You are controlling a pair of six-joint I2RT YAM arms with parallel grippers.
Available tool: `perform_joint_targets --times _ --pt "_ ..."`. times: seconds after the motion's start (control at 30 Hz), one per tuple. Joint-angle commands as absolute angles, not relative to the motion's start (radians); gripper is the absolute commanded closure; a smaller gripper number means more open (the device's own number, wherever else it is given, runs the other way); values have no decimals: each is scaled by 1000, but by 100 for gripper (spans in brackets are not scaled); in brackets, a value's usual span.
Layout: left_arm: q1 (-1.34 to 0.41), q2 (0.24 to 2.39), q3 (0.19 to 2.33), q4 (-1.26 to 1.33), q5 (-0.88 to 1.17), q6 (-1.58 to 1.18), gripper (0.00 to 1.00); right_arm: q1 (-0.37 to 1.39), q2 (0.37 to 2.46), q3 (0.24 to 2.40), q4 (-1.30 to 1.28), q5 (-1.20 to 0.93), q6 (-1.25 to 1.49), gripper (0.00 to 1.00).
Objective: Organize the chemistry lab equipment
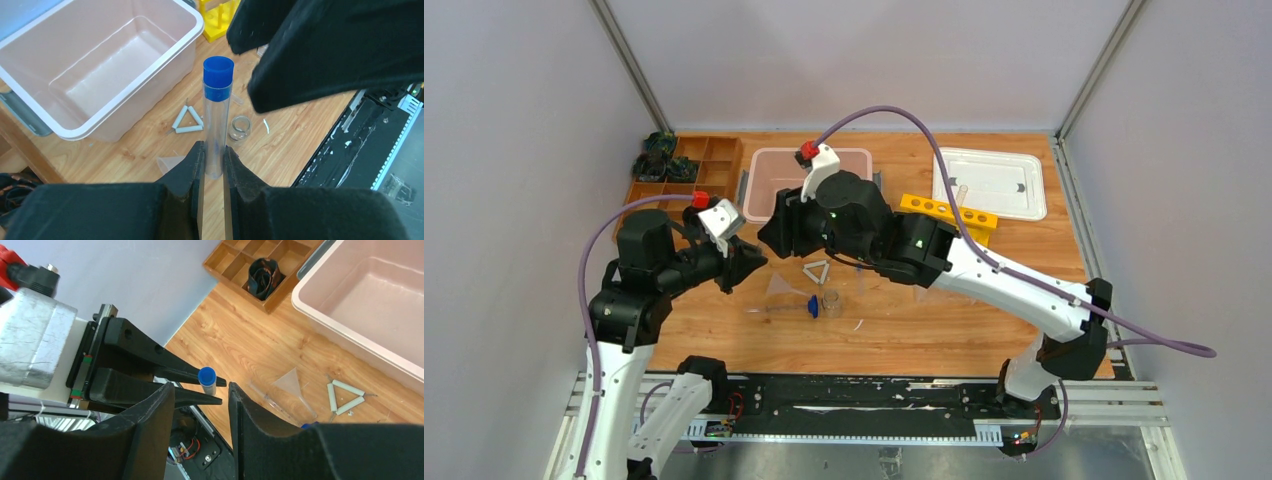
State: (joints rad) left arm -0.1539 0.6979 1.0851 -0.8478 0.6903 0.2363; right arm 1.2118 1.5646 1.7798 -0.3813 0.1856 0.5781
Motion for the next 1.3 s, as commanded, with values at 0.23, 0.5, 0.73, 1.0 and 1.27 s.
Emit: perform_joint_targets --times 0.23,0.5,0.73,1.0,1.27 --pt "-156 692 1073 -844 704 266 100 1190 1663 1883 -466 106 546 53" --pt "-156 680 1049 -853 713 272 100 1175 1683 1879 -467 80 543 76" --pt "-156 678 1047 -853 707 272 80 1161 1651 1820 -466 79 536 100" --pt "-156 701 1076 -909 678 276 0 1077 1458 1609 -469 174 510 100" --pt "-156 735 1106 -922 574 285 0 855 1154 1272 -586 377 446 100"
